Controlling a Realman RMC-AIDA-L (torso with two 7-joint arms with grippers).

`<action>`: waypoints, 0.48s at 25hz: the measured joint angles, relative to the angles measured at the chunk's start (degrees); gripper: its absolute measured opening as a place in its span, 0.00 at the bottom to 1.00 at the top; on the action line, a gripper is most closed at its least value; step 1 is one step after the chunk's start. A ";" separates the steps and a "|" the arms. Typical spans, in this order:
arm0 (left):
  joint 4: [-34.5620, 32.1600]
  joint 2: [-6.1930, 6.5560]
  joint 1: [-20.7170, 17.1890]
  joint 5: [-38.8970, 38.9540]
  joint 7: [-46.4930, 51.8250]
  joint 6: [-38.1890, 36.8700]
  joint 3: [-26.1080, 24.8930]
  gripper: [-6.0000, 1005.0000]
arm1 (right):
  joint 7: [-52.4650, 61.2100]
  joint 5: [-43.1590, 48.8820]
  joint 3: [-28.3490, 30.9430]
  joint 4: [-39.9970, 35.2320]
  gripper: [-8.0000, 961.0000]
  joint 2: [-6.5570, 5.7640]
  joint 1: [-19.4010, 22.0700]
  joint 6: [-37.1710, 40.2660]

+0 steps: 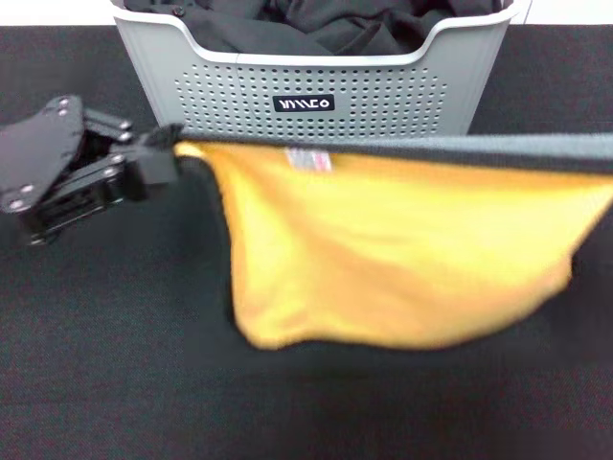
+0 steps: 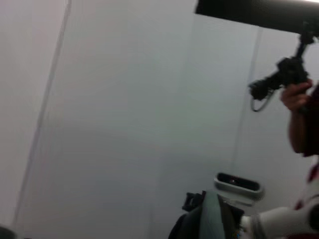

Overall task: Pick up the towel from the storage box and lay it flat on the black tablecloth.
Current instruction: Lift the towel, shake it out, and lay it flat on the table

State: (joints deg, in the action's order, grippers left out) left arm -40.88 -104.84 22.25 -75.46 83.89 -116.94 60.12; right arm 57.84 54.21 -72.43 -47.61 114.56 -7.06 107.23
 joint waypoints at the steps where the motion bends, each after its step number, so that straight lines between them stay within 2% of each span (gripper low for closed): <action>1: 0.00 0.00 0.00 0.00 0.00 0.00 0.00 0.07 | 0.78 0.06 -0.13 0.11 0.02 0.05 0.60 1.51; 4: -1.63 2.96 -1.43 6.49 0.90 -0.09 7.38 0.07 | 2.47 0.25 -0.40 0.32 0.02 0.27 2.08 4.99; 6: -2.59 3.99 -1.64 8.01 2.59 -0.07 10.28 0.07 | 3.39 0.28 -1.21 0.37 0.02 0.39 2.36 5.68; 8: -2.69 4.04 -1.41 7.23 4.32 0.10 10.64 0.07 | 3.78 0.33 -3.63 1.30 0.02 0.36 1.77 2.84; 9: -1.91 3.67 -1.08 5.74 4.83 0.29 9.71 0.08 | 3.79 0.45 -5.42 2.18 0.02 0.39 1.03 0.69; 10: -0.84 3.23 -0.62 3.84 5.20 0.46 8.28 0.08 | 3.79 0.59 -6.88 3.16 0.02 0.37 0.31 -1.57; 12: 3.38 1.65 1.31 -3.22 4.94 1.97 2.19 0.08 | 3.46 1.59 -11.24 6.57 0.02 0.46 -2.89 -8.51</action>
State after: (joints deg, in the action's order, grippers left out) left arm -37.49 -103.19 23.55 -78.67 88.82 -114.97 62.31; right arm 61.30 55.80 -83.68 -41.04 115.03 -9.95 98.72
